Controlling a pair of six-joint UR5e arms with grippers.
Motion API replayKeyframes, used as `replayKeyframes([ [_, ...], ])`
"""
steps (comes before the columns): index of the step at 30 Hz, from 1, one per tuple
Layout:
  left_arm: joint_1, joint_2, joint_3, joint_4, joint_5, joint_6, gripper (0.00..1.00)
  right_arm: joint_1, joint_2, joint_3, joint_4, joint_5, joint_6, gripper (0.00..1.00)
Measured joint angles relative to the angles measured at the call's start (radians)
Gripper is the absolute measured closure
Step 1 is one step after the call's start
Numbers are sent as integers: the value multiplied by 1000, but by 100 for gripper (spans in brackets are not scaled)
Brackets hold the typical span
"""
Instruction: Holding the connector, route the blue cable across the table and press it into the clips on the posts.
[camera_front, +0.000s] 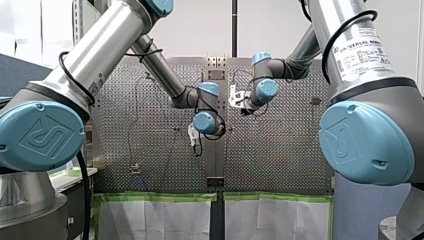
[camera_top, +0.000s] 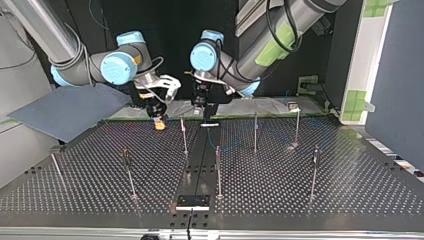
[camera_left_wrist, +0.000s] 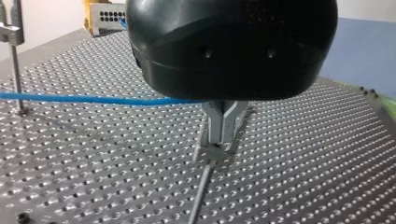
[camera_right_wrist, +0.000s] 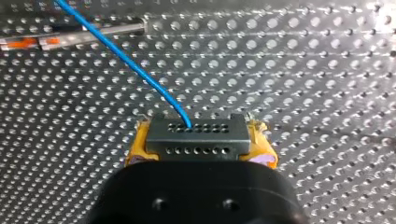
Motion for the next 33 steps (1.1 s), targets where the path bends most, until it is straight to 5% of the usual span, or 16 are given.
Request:
replayKeyframes([
  [18,23,-12,28,36,52,-25,100,-39,72,132,-30,-2,5,100],
  [33,44,-102,118,-11,45,-23,100,-98,74,75,-32,-97,13,100],
])
